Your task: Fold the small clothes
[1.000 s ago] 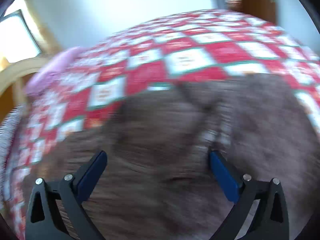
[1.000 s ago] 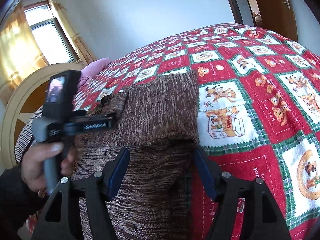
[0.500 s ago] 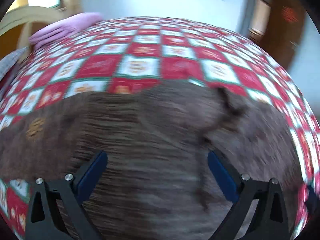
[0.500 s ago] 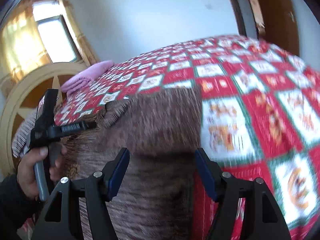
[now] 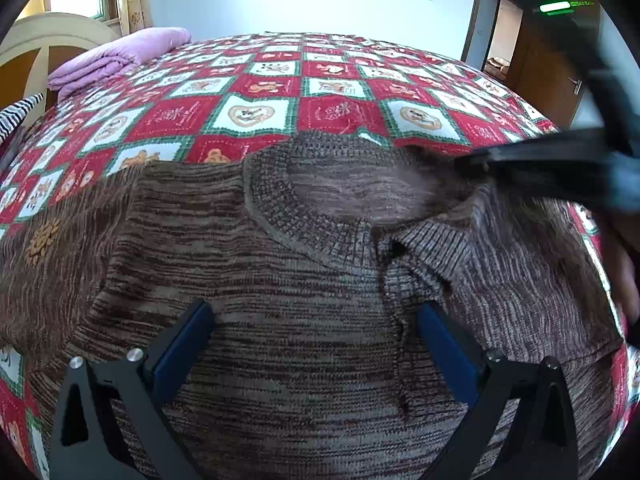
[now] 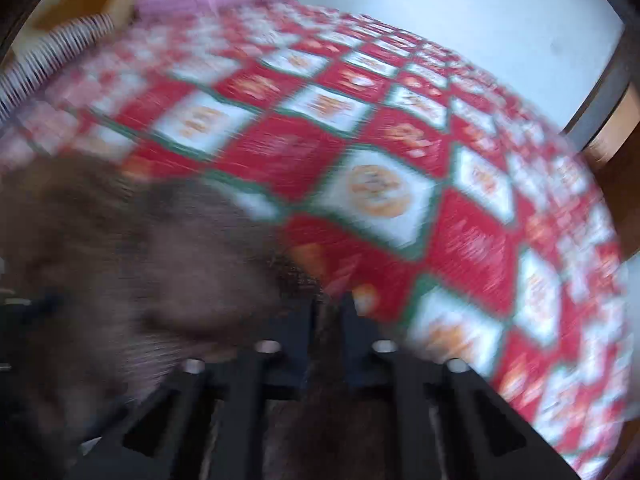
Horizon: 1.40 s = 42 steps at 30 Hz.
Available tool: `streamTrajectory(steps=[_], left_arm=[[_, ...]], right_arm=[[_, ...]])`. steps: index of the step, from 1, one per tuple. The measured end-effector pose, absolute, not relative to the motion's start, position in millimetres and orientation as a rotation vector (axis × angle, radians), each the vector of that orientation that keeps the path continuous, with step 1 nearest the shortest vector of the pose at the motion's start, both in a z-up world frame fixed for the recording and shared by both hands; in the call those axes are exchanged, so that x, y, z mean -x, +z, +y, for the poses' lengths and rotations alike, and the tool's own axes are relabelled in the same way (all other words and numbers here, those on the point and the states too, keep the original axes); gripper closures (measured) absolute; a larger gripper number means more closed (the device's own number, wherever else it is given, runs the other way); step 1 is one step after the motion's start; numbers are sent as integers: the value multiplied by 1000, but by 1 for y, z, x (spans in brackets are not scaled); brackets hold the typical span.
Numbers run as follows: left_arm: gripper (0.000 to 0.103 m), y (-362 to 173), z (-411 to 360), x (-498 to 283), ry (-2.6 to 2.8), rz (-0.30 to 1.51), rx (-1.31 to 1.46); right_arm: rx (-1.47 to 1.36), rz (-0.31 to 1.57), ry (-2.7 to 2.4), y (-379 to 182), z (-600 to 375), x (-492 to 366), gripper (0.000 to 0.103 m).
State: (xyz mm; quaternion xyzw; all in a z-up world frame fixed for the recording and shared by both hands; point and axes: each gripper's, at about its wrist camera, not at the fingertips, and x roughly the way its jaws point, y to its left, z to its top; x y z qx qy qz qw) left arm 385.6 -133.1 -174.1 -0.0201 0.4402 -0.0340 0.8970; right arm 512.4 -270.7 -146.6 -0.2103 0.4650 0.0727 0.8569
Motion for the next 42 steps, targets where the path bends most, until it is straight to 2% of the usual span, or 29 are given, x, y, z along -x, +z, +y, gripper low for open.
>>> streamTrajectory(steps=[5, 11, 12, 13, 15, 17, 20, 27, 29, 30, 31, 32, 36, 39, 40, 41, 42], left_arm=[[0, -175, -131, -385, -77, 911, 49], [0, -174, -131, -387, -74, 916, 42], [0, -172, -131, -388, -73, 920, 37], [0, -170, -132, -389, -78, 923, 28], [0, -163, -134, -387, -126, 900, 8], [0, -157, -139, -382, -194, 868, -16], [2, -164, -144, -380, -238, 924, -50], [46, -162, -149, -368, -273, 958, -19], [72, -160, -152, -365, -303, 972, -15], [81, -159, -153, -364, -321, 979, -6], [96, -156, -154, -363, -337, 985, 3], [98, -153, -154, -362, -322, 985, -15], [98, -149, -150, -352, -355, 1023, -18], [94, -138, -153, -346, -326, 953, -119], [75, -134, -155, -348, -310, 923, -148], [38, -131, -157, -350, -302, 909, -166], [19, -128, -159, -355, -291, 887, -183]], right_arm=[[246, 897, 84, -130, -315, -538, 93], [122, 878, 224, -118, -334, -478, 92], [78, 871, 258, -116, -340, -455, 87], [57, 863, 274, -114, -345, -434, 76], [41, 856, 305, -113, -346, -401, 61], [37, 845, 341, -114, -353, -367, 60], [62, 825, 312, -122, -359, -318, 60], [141, 818, 252, -148, -358, -301, 60], [152, 814, 253, -153, -357, -307, 60], [160, 810, 250, -155, -356, -305, 60], [158, 809, 250, -157, -355, -304, 61], [139, 814, 257, -159, -356, -303, 63], [84, 816, 281, -159, -365, -296, 65], [69, 808, 288, -160, -366, -293, 65], [69, 806, 288, -161, -366, -293, 65], [74, 803, 288, -161, -365, -292, 65], [78, 799, 291, -160, -364, -291, 65]])
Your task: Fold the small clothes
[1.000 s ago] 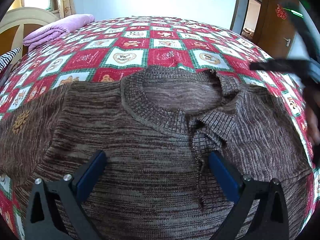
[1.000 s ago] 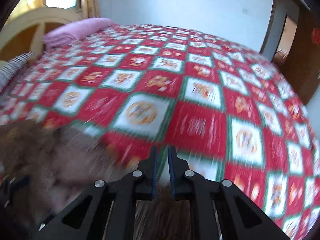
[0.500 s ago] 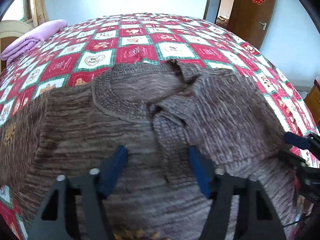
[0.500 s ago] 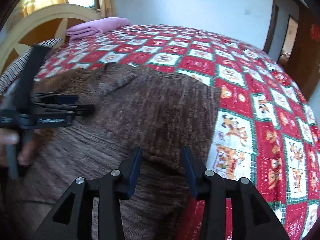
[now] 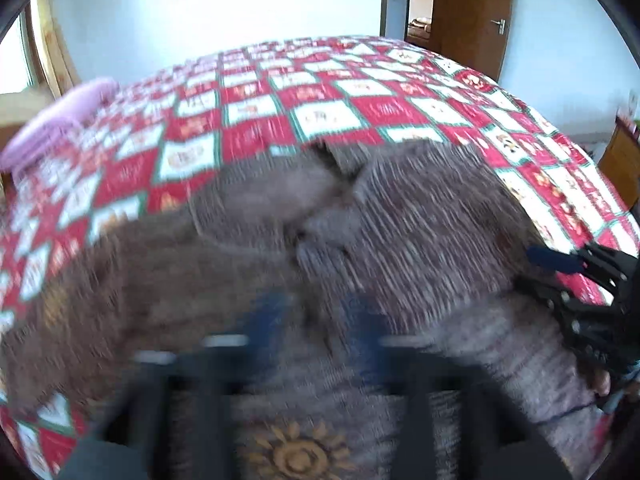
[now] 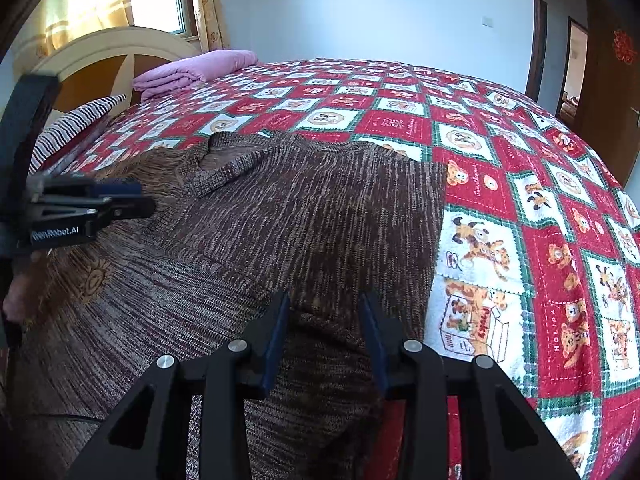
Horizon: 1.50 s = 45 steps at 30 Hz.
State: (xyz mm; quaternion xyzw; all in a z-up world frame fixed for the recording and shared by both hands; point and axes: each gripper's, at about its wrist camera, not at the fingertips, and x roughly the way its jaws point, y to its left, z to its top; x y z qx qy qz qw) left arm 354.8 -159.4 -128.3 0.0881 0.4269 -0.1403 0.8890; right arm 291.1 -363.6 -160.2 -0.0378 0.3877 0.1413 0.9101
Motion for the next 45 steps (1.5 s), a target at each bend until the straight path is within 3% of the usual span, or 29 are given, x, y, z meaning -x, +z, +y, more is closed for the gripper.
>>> streamTrajectory(steps=[1, 4, 6, 8, 9, 11, 17, 21, 23, 24, 26, 31, 36, 38, 40, 42, 45], left_arm=[[5, -125, -163, -357, -292, 845, -192], [4, -130, -182, -370, -325, 788, -293], [12, -144, -194, -387, -315, 799, -387], [28, -160, -197, -407, -283, 828, -446], [29, -163, -192, -415, -300, 858, -414], [42, -157, -173, -429, -331, 883, -306], [47, -158, -142, -450, -418, 964, -167], [69, -161, -146, -451, -485, 988, -96], [87, -162, -150, -450, -506, 995, -84], [94, -162, -150, -450, -532, 1001, -73], [95, -158, -147, -450, -530, 1021, -45], [96, -142, -139, -431, -580, 1010, -36], [91, -153, -140, -428, -522, 986, -93], [63, -161, -137, -433, -453, 997, -102], [49, -157, -128, -430, -387, 962, -74], [47, -156, -122, -425, -366, 941, -91], [46, -159, -118, -417, -285, 898, -159]], right_arm=[[81, 795, 297, -160, -362, -290, 64], [106, 776, 306, -156, -356, -285, 63], [133, 754, 328, -151, -347, -278, 63], [156, 747, 361, -148, -336, -273, 57], [178, 746, 378, -147, -328, -270, 50], [247, 737, 397, -147, -308, -264, 48], [469, 741, 464, -145, -237, -269, 48], [616, 772, 422, -160, -197, -294, 49], [622, 796, 413, -168, -193, -306, 79], [588, 812, 430, -167, -194, -308, 100], [578, 795, 421, -160, -195, -300, 101], [543, 742, 449, -133, -198, -261, 102], [542, 806, 447, -159, -198, -272, 99], [514, 851, 449, -163, -202, -272, 92], [437, 838, 471, -150, -219, -265, 65], [324, 806, 443, -132, -249, -262, 48], [206, 812, 300, -125, -301, -275, 47]])
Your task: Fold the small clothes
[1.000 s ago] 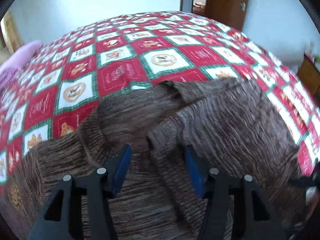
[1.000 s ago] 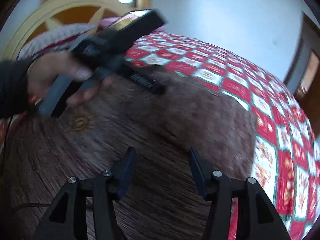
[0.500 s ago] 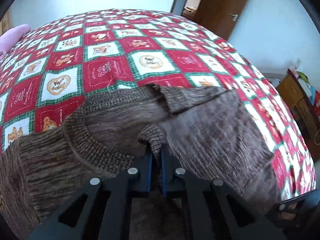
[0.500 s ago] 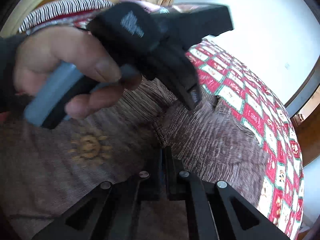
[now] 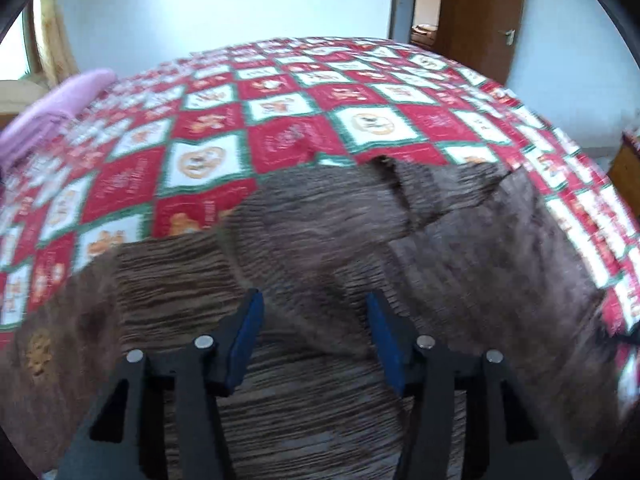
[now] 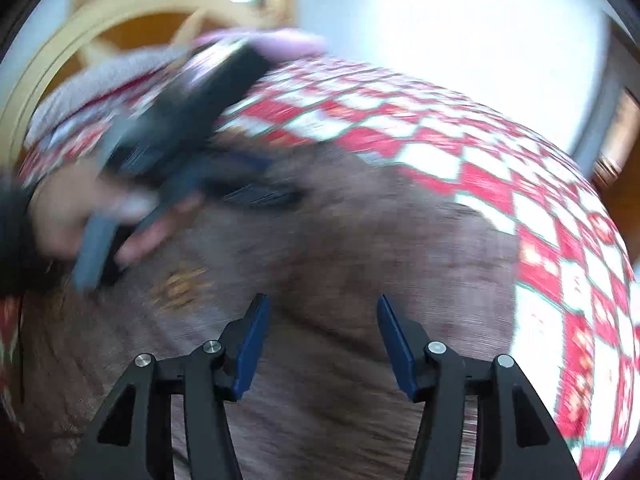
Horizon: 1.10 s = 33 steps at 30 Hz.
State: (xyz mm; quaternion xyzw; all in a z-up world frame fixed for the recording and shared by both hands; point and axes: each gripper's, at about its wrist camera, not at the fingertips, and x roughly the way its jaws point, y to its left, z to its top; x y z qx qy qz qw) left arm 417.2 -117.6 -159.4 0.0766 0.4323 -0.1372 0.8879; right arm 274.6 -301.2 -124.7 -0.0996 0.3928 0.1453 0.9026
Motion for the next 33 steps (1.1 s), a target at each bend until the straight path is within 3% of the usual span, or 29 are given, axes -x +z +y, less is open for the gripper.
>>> streamTrajectory(steps=[4, 9, 13, 18, 20, 28, 33], left_arm=[[35, -167, -111, -421, -170, 912, -176], [33, -154, -86, -404, -171, 921, -122], [23, -144, -49, -369, -117, 867, -134], [23, -140, 25, -330, 29, 838, -91], [20, -141, 62, -315, 85, 848, -34], [17, -160, 171, -285, 333, 944, 124], [17, -164, 202, -276, 285, 949, 407]], right_arm=[[81, 987, 165, -163, -359, -289, 47], [151, 912, 181, -143, -344, -269, 47], [168, 839, 247, -121, -300, -282, 46], [201, 866, 291, -135, -249, -307, 46], [219, 975, 229, -162, -245, -315, 46], [222, 870, 222, -167, -258, -273, 41], [225, 855, 208, -167, -257, -270, 38]])
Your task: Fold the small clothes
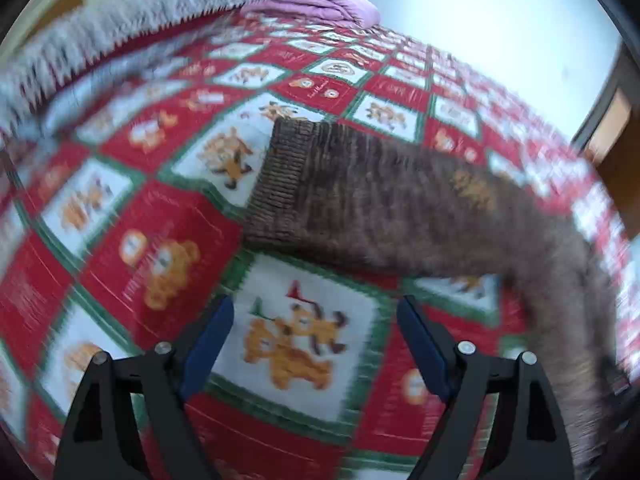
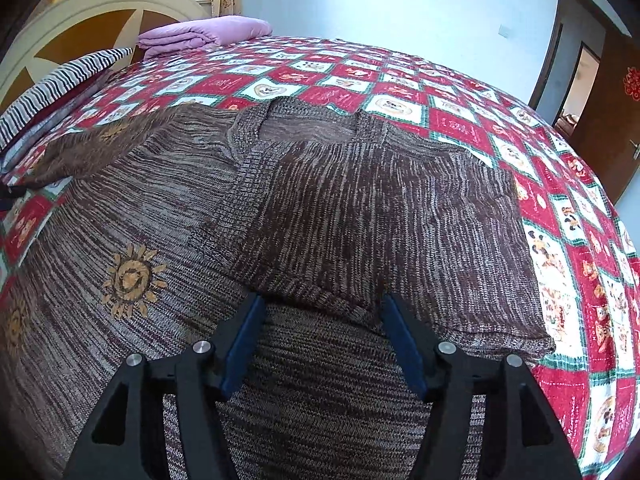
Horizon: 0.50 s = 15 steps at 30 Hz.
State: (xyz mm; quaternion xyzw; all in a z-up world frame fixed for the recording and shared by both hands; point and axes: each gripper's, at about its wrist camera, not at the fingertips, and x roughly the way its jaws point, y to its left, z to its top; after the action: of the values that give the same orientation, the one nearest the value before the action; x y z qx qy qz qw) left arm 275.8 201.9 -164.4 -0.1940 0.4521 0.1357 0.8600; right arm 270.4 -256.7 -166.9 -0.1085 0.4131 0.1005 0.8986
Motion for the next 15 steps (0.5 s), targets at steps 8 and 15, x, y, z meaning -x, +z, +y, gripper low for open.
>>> streamTrajectory(steps=[8, 15], left_arm=[[24, -172, 220, -284, 177, 844, 812], [42, -181, 236, -314, 244, 768, 812]], right_arm=[[212, 838, 194, -167, -259, -271, 29], [210, 830, 191, -168, -259, -269, 28]])
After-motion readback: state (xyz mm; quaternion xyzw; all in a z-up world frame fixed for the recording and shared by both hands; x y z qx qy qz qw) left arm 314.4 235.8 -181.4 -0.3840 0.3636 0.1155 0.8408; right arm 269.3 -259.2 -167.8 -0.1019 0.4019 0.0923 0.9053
